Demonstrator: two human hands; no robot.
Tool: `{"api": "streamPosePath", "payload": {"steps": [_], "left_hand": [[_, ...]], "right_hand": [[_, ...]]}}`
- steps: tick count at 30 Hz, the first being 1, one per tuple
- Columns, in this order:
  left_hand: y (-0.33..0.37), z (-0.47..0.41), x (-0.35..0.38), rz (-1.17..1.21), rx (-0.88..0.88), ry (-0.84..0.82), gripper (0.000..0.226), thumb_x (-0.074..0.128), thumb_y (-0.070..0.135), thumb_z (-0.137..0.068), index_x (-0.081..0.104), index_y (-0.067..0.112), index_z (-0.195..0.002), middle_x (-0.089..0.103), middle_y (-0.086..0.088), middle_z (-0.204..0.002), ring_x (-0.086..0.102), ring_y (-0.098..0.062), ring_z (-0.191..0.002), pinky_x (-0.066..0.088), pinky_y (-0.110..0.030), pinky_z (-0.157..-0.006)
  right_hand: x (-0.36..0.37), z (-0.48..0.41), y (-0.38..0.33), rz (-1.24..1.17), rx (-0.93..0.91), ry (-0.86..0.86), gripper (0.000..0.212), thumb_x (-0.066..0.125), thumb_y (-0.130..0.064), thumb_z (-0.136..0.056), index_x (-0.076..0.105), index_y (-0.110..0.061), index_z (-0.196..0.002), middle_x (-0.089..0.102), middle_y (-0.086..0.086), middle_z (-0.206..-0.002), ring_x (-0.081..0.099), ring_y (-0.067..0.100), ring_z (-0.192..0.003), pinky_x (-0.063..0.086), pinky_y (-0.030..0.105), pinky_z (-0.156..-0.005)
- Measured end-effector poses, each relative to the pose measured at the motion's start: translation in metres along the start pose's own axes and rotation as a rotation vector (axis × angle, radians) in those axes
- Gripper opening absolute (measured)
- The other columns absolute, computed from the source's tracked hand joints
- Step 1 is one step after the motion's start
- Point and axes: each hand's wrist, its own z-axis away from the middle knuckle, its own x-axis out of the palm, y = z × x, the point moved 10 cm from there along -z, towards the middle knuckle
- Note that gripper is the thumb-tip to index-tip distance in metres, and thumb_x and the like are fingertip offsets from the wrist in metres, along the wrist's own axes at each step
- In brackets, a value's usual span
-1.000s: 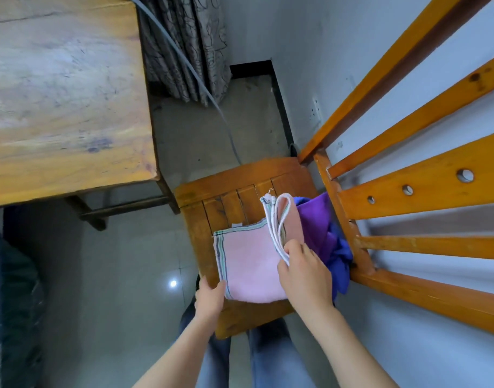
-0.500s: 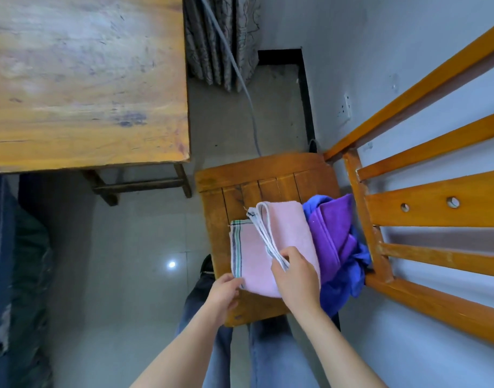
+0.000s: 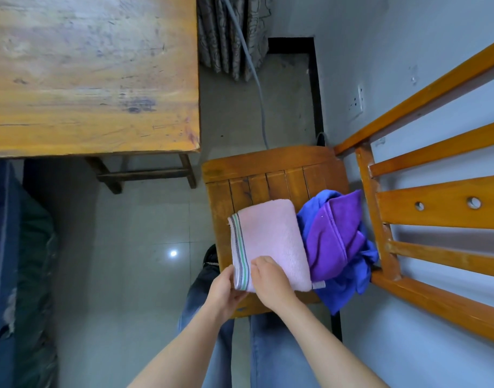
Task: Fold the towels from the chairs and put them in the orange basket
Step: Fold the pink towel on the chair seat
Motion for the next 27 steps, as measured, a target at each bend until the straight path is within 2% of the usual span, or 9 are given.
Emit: {"api": "streamPosePath", "payload": {"steps": [3, 7, 9, 12, 14, 16, 19, 22, 27], "left_hand": [[0.001, -0.003, -0.007, -0.120, -0.003, 0.053, 0.022, 0.049, 0.025, -0.093, 0.066, 0.010, -0.094, 0.068, -0.009, -0.089, 0.060, -0.019, -0.073, 0.047, -0.026, -0.063], [0.010, -0.006, -0.012, -0.259, 0.018, 0.153, 0.032, 0.049, 0.044, -0.092, 0.063, 0.015, -0.088, 0.066, -0.006, -0.086, 0.057, -0.018, -0.076, 0.044, -0.024, -0.062], [0.012, -0.007, -0.018, -0.240, 0.018, 0.228, 0.043, 0.037, 0.045, -0.097, 0.063, 0.011, -0.095, 0.066, -0.007, -0.090, 0.059, -0.020, -0.082, 0.046, -0.028, -0.065], [0.019, -0.006, -0.032, -0.425, 0.080, 0.404, 0.049, 0.035, 0.045, -0.096, 0.058, 0.004, -0.108, 0.060, -0.013, -0.108, 0.054, -0.028, -0.097, 0.045, -0.037, -0.084], [0.037, 0.004, -0.033, -0.775, 0.280, 0.545, 0.040, 0.045, 0.036, -0.092, 0.053, 0.005, -0.116, 0.051, -0.017, -0.122, 0.048, -0.033, -0.110, 0.043, -0.042, -0.092], [0.062, 0.027, -0.002, -1.191, 0.714, 0.595, 0.043, 0.058, 0.024, -0.083, 0.052, 0.005, -0.121, 0.051, -0.019, -0.129, 0.049, -0.038, -0.115, 0.045, -0.045, -0.090], [0.036, 0.046, 0.061, -1.666, 1.255, 0.358, 0.056, 0.051, 0.023, -0.069, 0.047, 0.006, -0.122, 0.059, -0.020, -0.124, 0.058, -0.037, -0.112, 0.054, -0.042, -0.085], [0.010, 0.025, 0.064, -1.852, 1.140, 0.196, 0.078, 0.072, 0.027, -0.051, 0.052, 0.000, -0.122, 0.063, -0.018, -0.121, 0.063, -0.032, -0.109, 0.057, -0.041, -0.080], [0.006, -0.004, 0.061, -1.898, 0.897, 0.238, 0.105, 0.088, 0.046, -0.024, 0.063, -0.003, -0.113, 0.064, -0.018, -0.118, 0.064, -0.030, -0.107, 0.054, -0.041, -0.080]], "right_hand": [[0.005, 0.010, 0.010, 0.189, -0.019, -0.048, 0.036, 0.045, -0.004, -0.091, 0.052, -0.007, -0.126, 0.044, 0.008, -0.138, 0.041, 0.025, -0.128, 0.035, 0.028, -0.104], [-0.018, 0.022, 0.020, 0.528, -0.157, 0.152, 0.026, 0.066, -0.025, -0.066, 0.074, -0.018, -0.090, 0.067, 0.010, -0.116, 0.061, 0.028, -0.112, 0.051, 0.043, -0.087], [-0.017, 0.023, 0.043, 0.611, -0.131, 0.098, 0.038, 0.051, -0.040, -0.071, 0.073, -0.020, -0.096, 0.065, 0.010, -0.120, 0.056, 0.028, -0.117, 0.050, 0.048, -0.088], [-0.009, 0.021, 0.062, 0.706, -0.153, 0.059, 0.054, 0.073, -0.050, -0.063, 0.069, -0.021, -0.109, 0.061, 0.012, -0.126, 0.049, 0.031, -0.122, 0.048, 0.050, -0.090], [0.003, 0.015, 0.065, 0.720, -0.147, -0.006, 0.075, 0.082, -0.055, -0.049, 0.067, -0.019, -0.113, 0.058, 0.015, -0.128, 0.044, 0.033, -0.125, 0.041, 0.052, -0.097], [0.009, 0.008, 0.062, 0.730, -0.155, -0.011, 0.085, 0.087, -0.051, -0.038, 0.068, -0.017, -0.113, 0.058, 0.019, -0.127, 0.045, 0.036, -0.124, 0.034, 0.053, -0.099], [0.010, 0.003, 0.058, 0.746, -0.211, 0.020, 0.082, 0.092, -0.028, -0.029, 0.071, -0.016, -0.108, 0.062, 0.019, -0.121, 0.058, 0.037, -0.114, 0.039, 0.054, -0.096], [0.004, 0.007, 0.059, 0.741, -0.276, 0.053, 0.074, 0.093, -0.020, -0.034, 0.072, -0.018, -0.105, 0.065, 0.017, -0.118, 0.061, 0.034, -0.111, 0.051, 0.049, -0.087], [-0.009, 0.020, 0.060, 0.700, -0.466, 0.269, 0.062, 0.075, 0.000, -0.057, 0.056, -0.013, -0.114, 0.065, 0.019, -0.117, 0.062, 0.034, -0.109, 0.054, 0.043, -0.083]]}}
